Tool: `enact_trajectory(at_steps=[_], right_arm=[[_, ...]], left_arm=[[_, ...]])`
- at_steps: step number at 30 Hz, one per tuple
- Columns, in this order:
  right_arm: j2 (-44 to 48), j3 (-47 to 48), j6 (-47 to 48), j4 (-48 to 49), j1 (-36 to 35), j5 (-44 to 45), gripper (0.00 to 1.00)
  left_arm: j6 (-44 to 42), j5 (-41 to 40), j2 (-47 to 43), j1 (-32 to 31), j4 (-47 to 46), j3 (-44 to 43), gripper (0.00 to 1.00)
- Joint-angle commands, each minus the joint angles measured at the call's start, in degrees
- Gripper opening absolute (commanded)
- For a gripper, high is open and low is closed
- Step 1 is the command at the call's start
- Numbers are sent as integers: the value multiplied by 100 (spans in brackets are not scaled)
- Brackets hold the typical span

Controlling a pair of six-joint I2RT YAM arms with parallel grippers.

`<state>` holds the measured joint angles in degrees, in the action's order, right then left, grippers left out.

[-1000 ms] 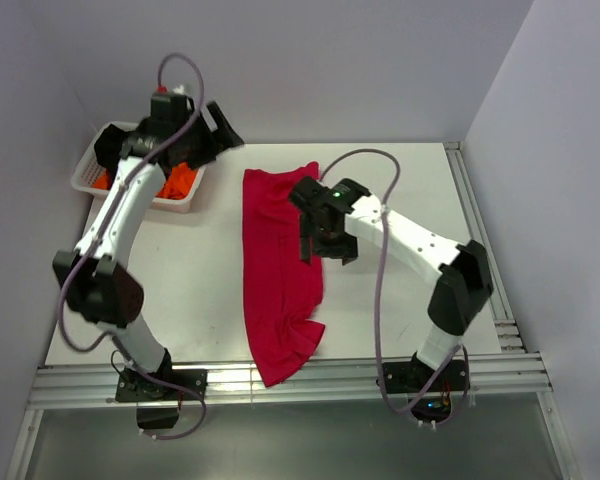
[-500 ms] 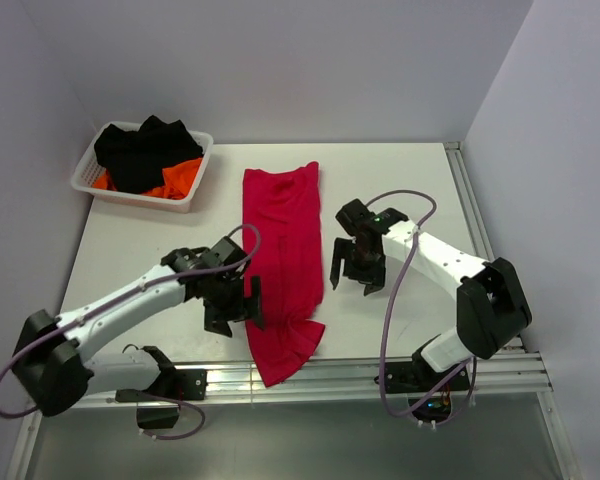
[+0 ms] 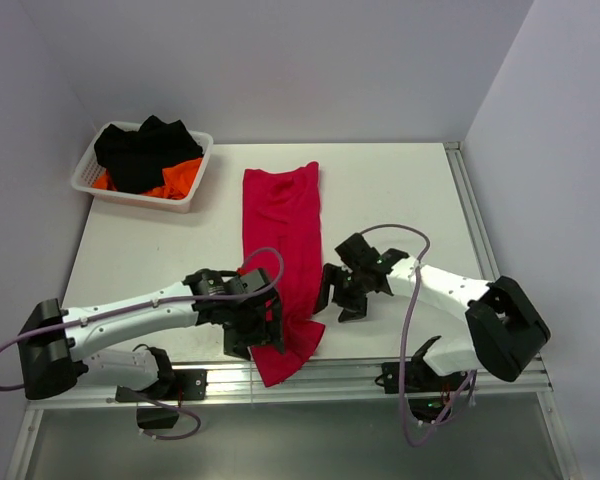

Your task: Fold and stack the t-shirts

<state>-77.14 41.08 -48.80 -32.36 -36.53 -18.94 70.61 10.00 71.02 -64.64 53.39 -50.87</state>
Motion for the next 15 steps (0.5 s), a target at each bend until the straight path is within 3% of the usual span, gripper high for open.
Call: enact_trajectory(at_steps=[1, 5, 11, 15], right_arm=[[296, -274, -665, 853, -415, 170, 77], [253, -697, -1193, 1459, -802, 548, 74], [-493, -926, -1448, 1978, -1049, 1181, 67], [-863, -935, -1484, 2067, -1128, 1410, 51]], left_arm=[[313, -507, -343, -5, 49, -344, 85], [199, -543, -536, 48, 277, -327, 84], [611, -666, -1555, 48, 611, -213, 84], [770, -727, -2223, 48, 1094, -160, 82]])
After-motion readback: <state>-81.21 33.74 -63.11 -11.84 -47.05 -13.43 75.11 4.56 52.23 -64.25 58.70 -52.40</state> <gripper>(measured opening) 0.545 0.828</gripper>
